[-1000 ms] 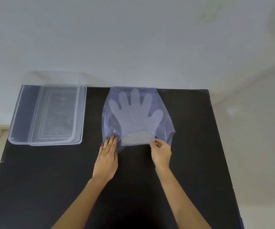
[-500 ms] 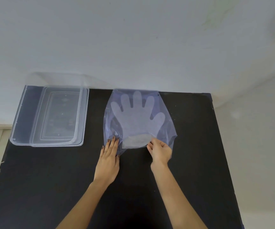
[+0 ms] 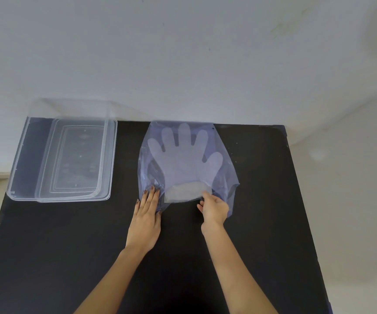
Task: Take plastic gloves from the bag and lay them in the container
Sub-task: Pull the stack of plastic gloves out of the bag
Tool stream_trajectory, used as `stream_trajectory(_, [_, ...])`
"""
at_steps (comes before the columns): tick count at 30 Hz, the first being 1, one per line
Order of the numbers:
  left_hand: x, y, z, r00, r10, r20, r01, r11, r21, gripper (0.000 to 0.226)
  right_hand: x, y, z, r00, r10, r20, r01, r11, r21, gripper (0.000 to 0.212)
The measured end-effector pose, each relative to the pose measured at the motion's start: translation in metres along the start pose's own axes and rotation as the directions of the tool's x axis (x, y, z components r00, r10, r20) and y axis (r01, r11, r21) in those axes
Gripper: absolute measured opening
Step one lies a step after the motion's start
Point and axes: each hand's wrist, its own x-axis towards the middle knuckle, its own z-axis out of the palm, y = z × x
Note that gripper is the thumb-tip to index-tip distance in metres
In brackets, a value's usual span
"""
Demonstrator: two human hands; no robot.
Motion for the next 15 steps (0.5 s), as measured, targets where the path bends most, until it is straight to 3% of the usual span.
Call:
stream_trajectory(5, [-0.001, 0.001, 0.0, 1.0, -0.001, -0.007, 0.001, 1.0, 0.0, 0.062, 0.001, -0.001, 0.006, 0.995, 0.099, 0.026, -0.102, 0.988, 0.117, 0.009])
stream_trajectory(15, [0.0, 0.003, 0.001, 1.0, -0.024, 0.017, 0.025, 1.0, -0.013, 0.055, -0.006, 0.01, -0.009, 0.988, 0.116, 0.1, -0.13, 0.98, 0.149, 0.005])
